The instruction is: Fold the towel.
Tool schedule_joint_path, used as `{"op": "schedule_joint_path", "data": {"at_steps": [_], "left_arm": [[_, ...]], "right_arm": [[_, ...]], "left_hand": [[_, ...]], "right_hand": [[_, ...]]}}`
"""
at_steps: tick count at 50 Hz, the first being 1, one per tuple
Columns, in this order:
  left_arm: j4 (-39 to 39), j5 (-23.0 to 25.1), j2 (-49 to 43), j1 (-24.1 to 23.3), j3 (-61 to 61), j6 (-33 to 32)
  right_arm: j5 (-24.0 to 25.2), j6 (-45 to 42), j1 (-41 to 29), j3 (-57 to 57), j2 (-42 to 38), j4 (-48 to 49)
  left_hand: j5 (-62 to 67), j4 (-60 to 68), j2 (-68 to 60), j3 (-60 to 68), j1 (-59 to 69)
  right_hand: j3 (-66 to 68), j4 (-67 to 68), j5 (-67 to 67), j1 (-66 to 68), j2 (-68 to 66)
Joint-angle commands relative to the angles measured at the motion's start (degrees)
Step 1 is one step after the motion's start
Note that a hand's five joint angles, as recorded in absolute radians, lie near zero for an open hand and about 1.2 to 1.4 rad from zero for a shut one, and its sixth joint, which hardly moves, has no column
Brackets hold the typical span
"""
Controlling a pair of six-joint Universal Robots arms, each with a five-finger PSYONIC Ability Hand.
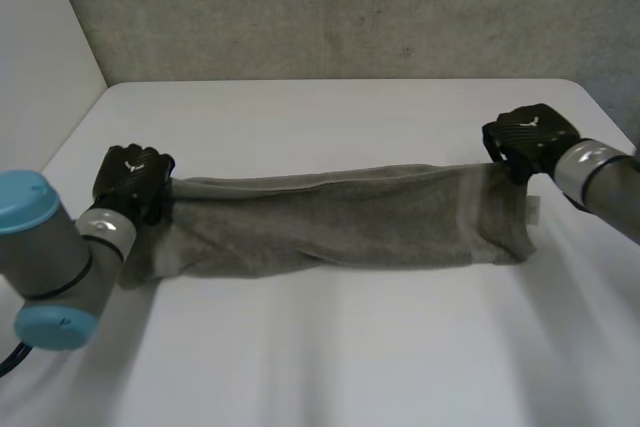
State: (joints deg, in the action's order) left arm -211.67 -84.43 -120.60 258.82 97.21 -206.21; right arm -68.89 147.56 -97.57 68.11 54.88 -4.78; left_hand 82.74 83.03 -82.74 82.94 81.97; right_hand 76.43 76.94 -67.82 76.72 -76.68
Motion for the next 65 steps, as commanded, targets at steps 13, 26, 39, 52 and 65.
{"op": "schedule_joint_path", "data": {"at_steps": [13, 26, 39, 52, 65], "left_arm": [[5.04, -1.61, -9.74, -2.36, -14.16, -0.07], [5.39, -7.50, 0.79, -2.18, -10.83, -0.15], [5.65, -7.68, 7.04, -0.51, 0.86, -0.24], [4.51, -7.50, 8.55, -0.51, 7.82, 0.11], [0.46, -7.59, 7.05, -0.43, 7.91, 0.20]], "right_arm": [[-12.57, 0.80, -5.44, -15.72, -15.16, 10.93], [-14.43, 0.18, -4.91, -7.02, -7.95, 10.41], [-12.85, 0.45, -4.74, 9.77, 1.54, 9.70], [-7.13, -0.08, -0.70, 20.22, 4.18, 10.05], [-5.90, -0.43, 2.47, 19.26, 0.49, 10.23]], "left_hand": [[-81.18, -71.47, 71.18, -71.38, -70.41], [-81.35, -71.64, 71.35, -71.55, -70.58], [-80.18, -70.46, 70.18, -70.38, -69.40], [-79.84, -70.12, 69.84, -70.04, -69.06], [-79.84, -70.12, 69.84, -70.04, -69.06]], "right_hand": [[-61.38, -61.89, 62.78, -61.68, 61.63], [-46.50, -47.01, 47.89, -46.79, 46.75], [-53.23, -53.73, 54.62, -53.52, 53.48], [-46.33, -46.84, 47.73, -46.63, 46.59], [-34.39, -34.89, 35.78, -34.68, 34.64]]}}
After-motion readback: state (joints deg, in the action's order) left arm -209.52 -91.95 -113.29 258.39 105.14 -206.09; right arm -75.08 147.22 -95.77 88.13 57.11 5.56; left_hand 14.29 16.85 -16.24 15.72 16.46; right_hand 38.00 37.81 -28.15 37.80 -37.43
